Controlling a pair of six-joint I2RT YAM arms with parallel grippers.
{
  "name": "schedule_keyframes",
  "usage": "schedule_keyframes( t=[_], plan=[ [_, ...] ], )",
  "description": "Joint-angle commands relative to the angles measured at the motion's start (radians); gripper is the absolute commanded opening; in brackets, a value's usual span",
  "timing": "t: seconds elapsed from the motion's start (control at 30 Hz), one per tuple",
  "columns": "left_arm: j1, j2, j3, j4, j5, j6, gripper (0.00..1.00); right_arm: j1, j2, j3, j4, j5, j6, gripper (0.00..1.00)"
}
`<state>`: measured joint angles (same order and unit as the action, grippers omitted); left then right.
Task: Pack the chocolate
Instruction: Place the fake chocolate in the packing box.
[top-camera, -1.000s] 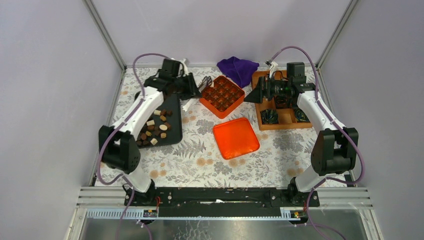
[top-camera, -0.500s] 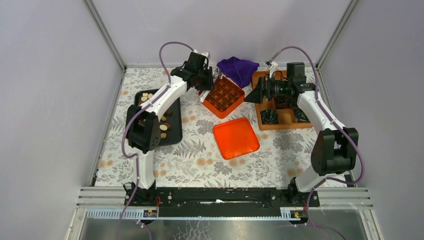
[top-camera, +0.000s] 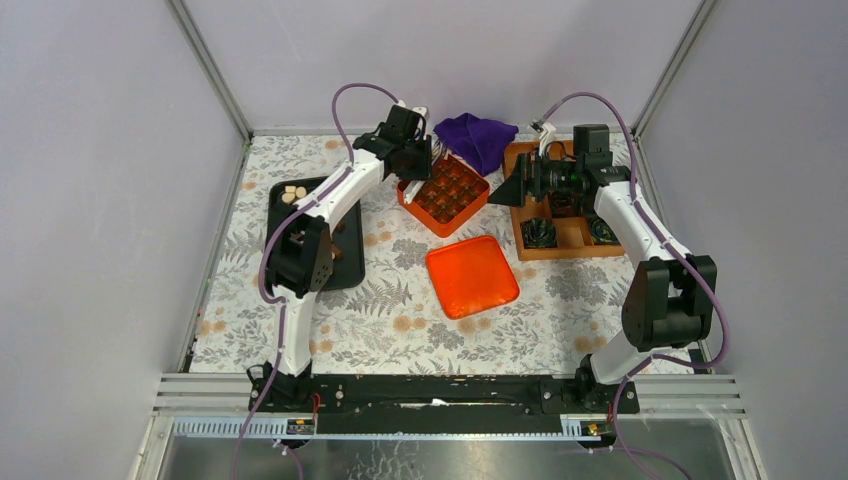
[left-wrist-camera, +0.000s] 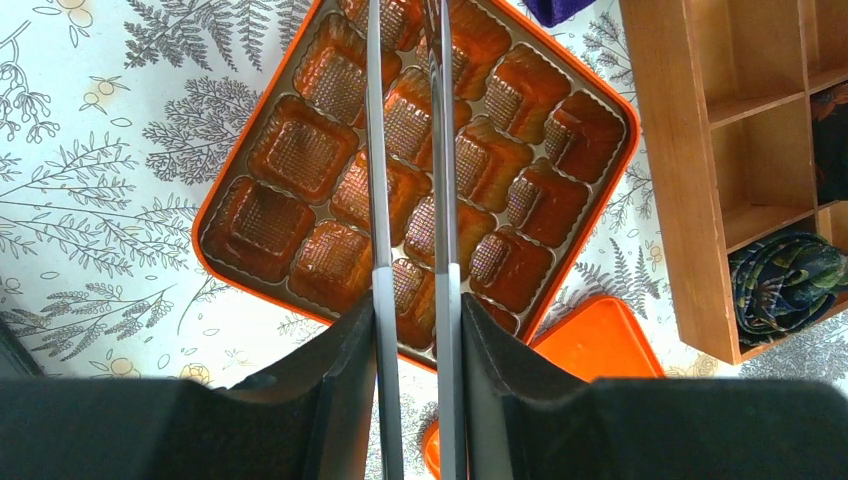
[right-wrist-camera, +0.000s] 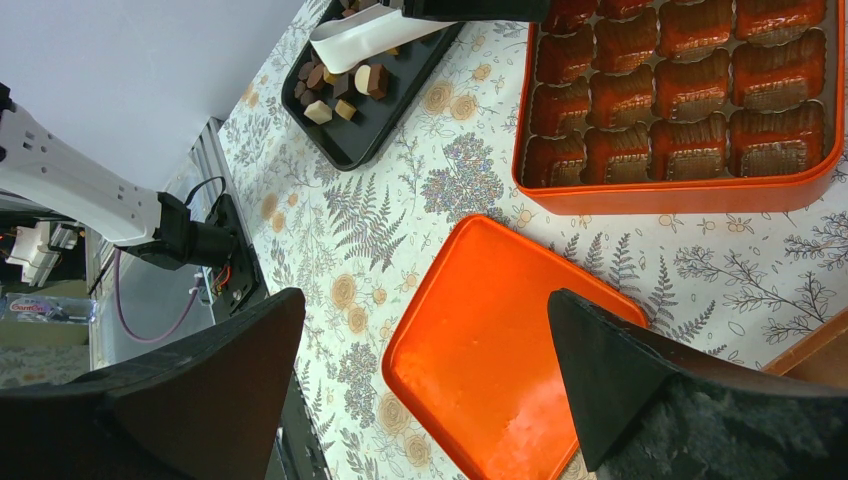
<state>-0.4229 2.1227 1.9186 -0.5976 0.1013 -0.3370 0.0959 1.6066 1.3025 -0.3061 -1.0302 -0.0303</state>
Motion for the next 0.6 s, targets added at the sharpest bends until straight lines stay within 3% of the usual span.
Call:
schedule_keyframes(
  t=[0.0, 0.27, 0.57],
  plan=[
    [-0.008, 0.005, 0.052, 0.038, -0.033, 0.026, 0.22, -0.004, -0.005, 0.003, 0.010, -0.001, -0.018, 1.00],
    [-0.008, 0.011, 0.052, 0.012, -0.033, 0.036, 0.35, -0.004, -0.010, -0.004, 0.014, -0.002, -0.019, 1.00],
    [-0.008, 0.014, 0.073, -0.017, -0.044, 0.039, 0.40, -0.004, -0.019, -0.008, 0.017, -0.008, -0.016, 1.00]
  ],
)
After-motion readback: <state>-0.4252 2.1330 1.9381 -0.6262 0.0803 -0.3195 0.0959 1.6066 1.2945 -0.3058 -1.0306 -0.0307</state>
